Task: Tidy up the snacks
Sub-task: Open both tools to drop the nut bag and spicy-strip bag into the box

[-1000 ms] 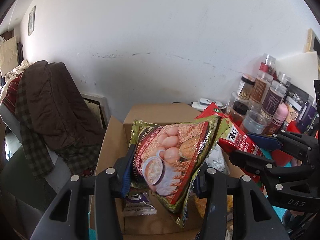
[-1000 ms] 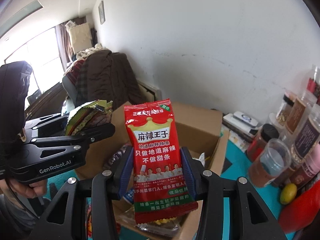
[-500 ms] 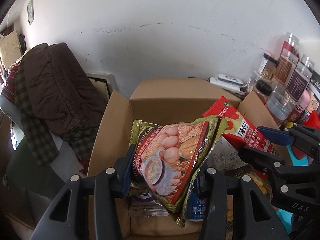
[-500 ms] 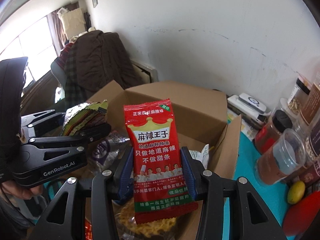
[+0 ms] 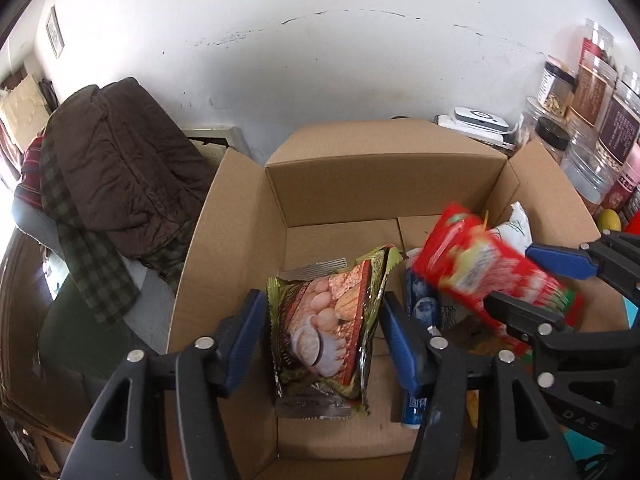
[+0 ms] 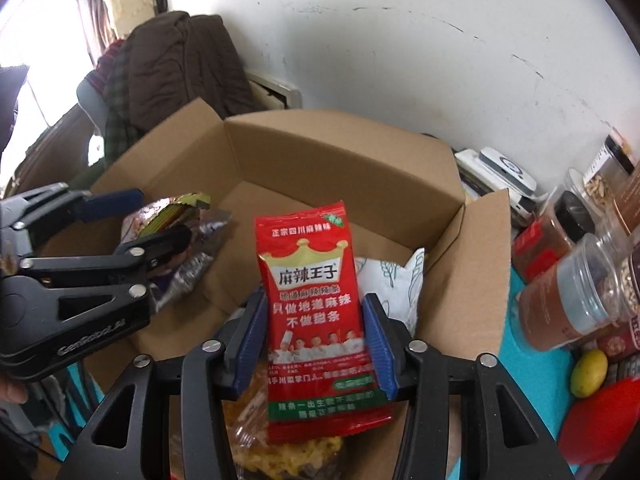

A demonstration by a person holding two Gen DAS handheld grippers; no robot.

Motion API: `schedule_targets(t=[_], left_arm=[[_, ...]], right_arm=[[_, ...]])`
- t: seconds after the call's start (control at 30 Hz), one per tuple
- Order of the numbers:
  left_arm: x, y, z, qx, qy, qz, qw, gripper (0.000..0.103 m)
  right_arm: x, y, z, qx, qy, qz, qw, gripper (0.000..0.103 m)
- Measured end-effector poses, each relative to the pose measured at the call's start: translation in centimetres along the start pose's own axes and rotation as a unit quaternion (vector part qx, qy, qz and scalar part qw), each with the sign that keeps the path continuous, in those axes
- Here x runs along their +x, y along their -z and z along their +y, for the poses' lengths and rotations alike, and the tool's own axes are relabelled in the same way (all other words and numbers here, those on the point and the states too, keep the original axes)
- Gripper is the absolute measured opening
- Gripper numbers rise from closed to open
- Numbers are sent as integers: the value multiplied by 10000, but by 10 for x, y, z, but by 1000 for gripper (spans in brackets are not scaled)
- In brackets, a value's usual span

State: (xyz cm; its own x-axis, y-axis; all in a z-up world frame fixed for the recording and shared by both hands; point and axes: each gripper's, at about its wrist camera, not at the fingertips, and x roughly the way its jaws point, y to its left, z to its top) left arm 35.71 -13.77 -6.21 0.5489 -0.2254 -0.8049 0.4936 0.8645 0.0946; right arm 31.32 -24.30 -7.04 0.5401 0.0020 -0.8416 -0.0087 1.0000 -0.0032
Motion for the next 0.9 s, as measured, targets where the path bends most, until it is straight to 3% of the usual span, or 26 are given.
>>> schedule_targets(t=[0.1, 0.17, 0.43, 0.9], left_arm=[[-6, 2, 0, -5, 7, -1, 10000, 63], [-13, 3, 1, -35, 22, -32, 10000, 63], [-51, 1, 2, -56, -19, -380, 9993, 63], [-148, 4, -3, -260, -9, -1178, 9927, 63]], right_arm=[[-3, 1, 2, -39, 101, 4, 9999, 54], [-8, 2, 3, -42, 159, -47, 9999, 63], [-42, 3, 1, 40, 185, -322, 9993, 63], [-138, 4, 12, 69, 317, -1231, 9919, 63]])
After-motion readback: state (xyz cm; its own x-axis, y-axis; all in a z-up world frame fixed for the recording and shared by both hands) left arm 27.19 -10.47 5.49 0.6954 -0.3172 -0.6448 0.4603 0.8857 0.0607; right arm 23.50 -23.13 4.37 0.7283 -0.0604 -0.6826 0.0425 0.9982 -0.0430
